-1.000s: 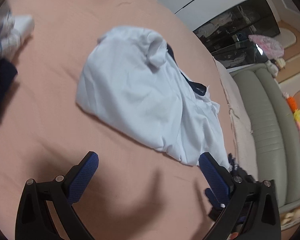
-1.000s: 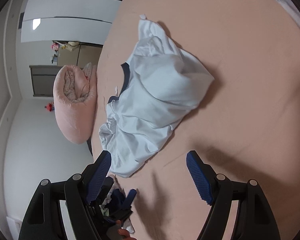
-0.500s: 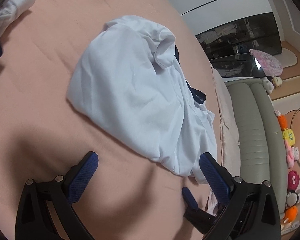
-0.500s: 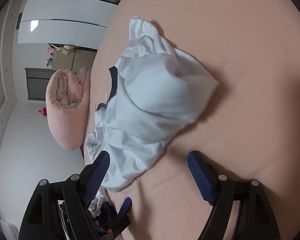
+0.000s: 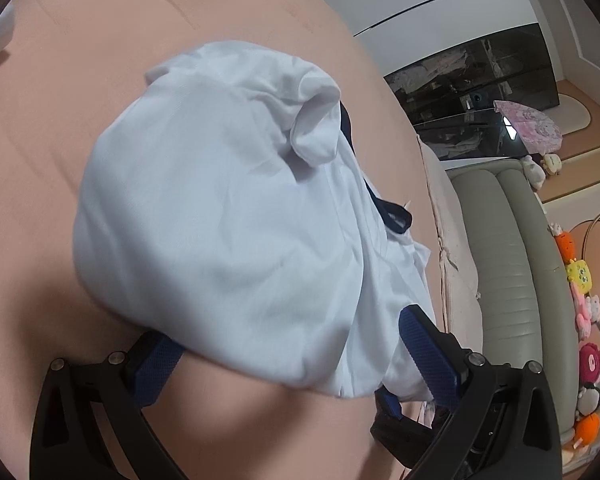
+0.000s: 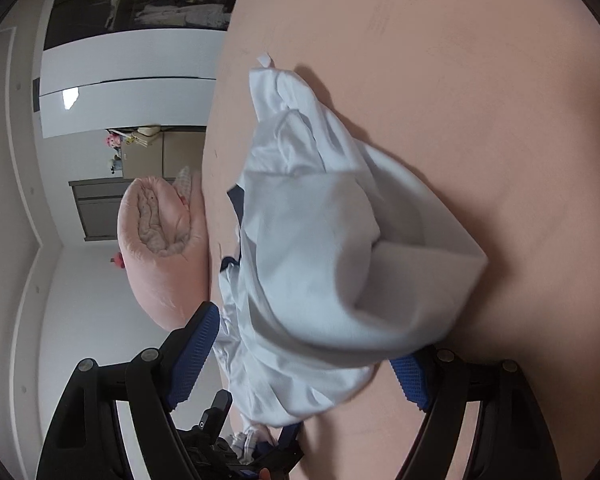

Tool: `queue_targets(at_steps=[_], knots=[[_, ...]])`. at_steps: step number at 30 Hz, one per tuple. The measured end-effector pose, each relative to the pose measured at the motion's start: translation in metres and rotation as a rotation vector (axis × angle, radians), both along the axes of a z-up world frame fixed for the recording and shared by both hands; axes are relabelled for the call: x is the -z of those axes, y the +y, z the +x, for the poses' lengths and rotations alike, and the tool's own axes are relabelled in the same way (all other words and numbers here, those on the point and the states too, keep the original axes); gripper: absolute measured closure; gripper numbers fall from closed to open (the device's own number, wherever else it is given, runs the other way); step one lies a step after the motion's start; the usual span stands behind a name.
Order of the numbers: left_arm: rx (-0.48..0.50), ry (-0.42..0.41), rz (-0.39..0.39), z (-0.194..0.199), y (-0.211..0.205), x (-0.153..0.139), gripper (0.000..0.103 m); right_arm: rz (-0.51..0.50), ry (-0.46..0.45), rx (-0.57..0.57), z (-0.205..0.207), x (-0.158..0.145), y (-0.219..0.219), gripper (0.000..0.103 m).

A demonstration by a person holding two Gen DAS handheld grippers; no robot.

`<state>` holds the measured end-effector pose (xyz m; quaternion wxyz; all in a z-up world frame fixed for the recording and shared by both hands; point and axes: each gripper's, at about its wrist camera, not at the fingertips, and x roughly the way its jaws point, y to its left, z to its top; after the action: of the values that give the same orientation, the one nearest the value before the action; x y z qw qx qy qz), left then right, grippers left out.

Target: Fold clothes

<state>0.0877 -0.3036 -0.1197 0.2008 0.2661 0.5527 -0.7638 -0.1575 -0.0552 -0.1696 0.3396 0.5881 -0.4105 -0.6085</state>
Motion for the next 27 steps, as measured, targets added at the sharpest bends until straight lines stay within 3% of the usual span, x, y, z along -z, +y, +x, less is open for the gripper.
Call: queue_targets(at_steps=[4, 9, 15, 17, 19, 21, 27], knots=[[-0.024, 0.019, 0.038, -0.008, -0.016, 0.003, 0.0, 0.034, 0.016, -0.016, -0.009, 0.0, -0.014, 0.023], [-0.061, 0.089, 0.158, 0.001, -0.03, 0.01, 0.0, 0.009, -0.021, -0.02, -0.01, 0.007, -0.009, 0.024], [-0.058, 0.092, 0.18, 0.004, -0.029, 0.01, 0.0, 0.054, -0.063, -0.033, -0.009, 0.018, -0.001, 0.048], [-0.052, 0.095, 0.17, 0.006, -0.027, 0.009, 0.0, 0.063, -0.069, -0.043, -0.009, 0.023, 0.001, 0.061], [-0.049, 0.104, 0.159, 0.005, -0.024, 0.008, 0.0, 0.071, -0.078, -0.054, -0.01, 0.032, 0.004, 0.083], [-0.043, 0.105, 0.149, 0.004, -0.022, 0.007, 0.0, 0.042, -0.083, -0.063, -0.011, 0.041, 0.005, 0.089], [-0.035, 0.09, 0.108, 0.007, -0.018, 0.008, 0.002, 0.068, -0.03, -0.079, -0.01, 0.04, 0.0, 0.089]])
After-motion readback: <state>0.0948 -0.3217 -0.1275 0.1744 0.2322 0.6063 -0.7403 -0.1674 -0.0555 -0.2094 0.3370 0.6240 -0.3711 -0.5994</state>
